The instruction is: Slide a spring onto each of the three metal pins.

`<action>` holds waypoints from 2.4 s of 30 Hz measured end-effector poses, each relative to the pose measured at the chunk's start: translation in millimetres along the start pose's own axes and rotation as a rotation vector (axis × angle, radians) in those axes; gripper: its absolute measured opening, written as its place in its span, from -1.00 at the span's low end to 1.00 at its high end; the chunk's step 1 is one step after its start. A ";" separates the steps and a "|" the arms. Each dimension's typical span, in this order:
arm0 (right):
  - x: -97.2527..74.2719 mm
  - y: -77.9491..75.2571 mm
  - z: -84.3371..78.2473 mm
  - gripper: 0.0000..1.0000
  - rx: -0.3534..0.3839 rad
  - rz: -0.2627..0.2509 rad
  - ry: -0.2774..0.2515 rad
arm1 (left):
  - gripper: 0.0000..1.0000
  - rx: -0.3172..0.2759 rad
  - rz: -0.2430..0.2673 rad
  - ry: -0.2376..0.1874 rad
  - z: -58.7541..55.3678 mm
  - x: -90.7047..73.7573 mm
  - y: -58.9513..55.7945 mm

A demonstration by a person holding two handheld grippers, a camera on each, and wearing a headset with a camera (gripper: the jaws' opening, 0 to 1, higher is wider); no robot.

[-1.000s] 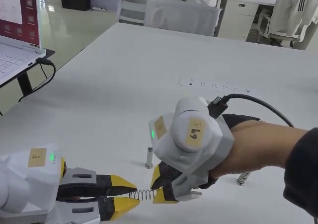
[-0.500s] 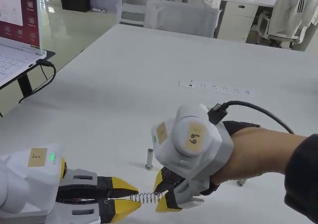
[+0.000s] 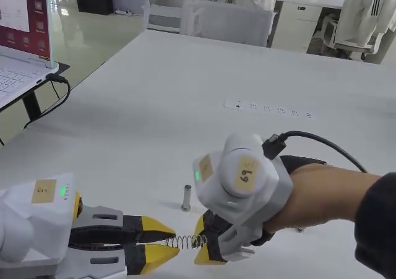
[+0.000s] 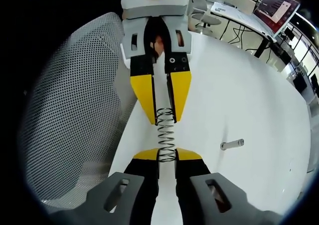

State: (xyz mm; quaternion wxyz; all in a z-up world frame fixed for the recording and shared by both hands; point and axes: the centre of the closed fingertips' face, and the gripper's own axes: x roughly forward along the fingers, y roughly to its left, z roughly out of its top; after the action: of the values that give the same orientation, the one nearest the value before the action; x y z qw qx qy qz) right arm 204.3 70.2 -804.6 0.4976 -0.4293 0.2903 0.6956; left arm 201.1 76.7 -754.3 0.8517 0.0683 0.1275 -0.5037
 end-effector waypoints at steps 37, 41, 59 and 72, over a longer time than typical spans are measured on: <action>-23.0 7.3 39.3 -0.82 -0.016 0.013 -0.021 | -0.95 0.006 -0.024 0.029 -12.1 2.6 -1.3; -23.2 7.8 41.6 -0.82 -0.022 0.015 -0.020 | -0.95 0.003 -0.028 0.026 -11.6 3.5 -2.0; -21.0 9.3 41.0 -0.82 -0.030 0.022 0.003 | -0.94 0.008 -0.042 0.035 -12.3 6.6 -5.5; -24.7 4.5 34.9 -0.82 -0.020 0.010 0.018 | -0.80 -0.002 -0.039 0.038 -15.9 6.2 -3.4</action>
State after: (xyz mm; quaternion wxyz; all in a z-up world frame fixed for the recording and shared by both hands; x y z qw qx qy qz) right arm 192.7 86.7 -766.6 0.4871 -0.4389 0.2899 0.6972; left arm 198.6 73.8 -771.3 0.8391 0.0744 0.1455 -0.5188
